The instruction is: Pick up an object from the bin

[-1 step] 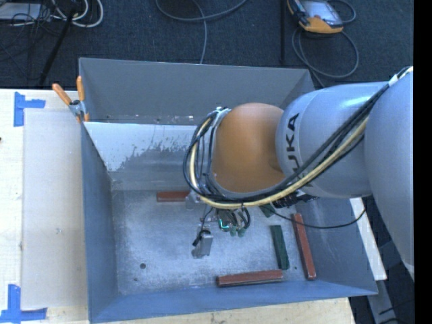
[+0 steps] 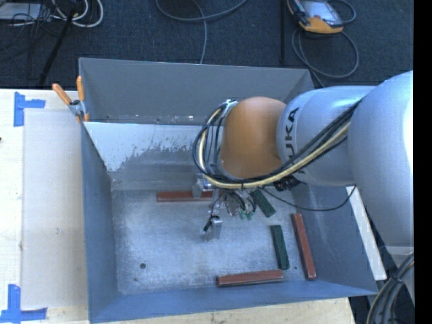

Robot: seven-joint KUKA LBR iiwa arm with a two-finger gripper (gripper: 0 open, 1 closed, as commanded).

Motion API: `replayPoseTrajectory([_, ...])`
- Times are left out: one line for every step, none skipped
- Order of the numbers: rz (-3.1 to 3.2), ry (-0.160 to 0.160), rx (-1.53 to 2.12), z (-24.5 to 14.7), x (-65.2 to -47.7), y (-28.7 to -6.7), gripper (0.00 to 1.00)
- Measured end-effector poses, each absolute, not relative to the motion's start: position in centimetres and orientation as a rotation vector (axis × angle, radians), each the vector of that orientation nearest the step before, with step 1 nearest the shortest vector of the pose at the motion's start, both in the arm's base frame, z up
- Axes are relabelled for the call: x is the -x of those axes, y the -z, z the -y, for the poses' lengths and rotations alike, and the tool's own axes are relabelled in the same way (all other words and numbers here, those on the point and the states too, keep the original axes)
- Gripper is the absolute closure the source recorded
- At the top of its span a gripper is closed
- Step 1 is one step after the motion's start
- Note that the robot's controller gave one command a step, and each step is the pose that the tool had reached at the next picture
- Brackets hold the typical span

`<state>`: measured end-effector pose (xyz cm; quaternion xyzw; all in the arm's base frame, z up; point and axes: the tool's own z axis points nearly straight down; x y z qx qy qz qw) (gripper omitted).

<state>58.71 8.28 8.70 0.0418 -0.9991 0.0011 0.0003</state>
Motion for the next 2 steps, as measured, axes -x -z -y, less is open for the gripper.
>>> replayPoseTrajectory([3.141, 0.003, -0.176, -13.08, -61.97, -6.96, 0.00])
replayPoseTrajectory([3.143, 0.003, -0.168, -12.87, -62.00, -7.22, 1.00])
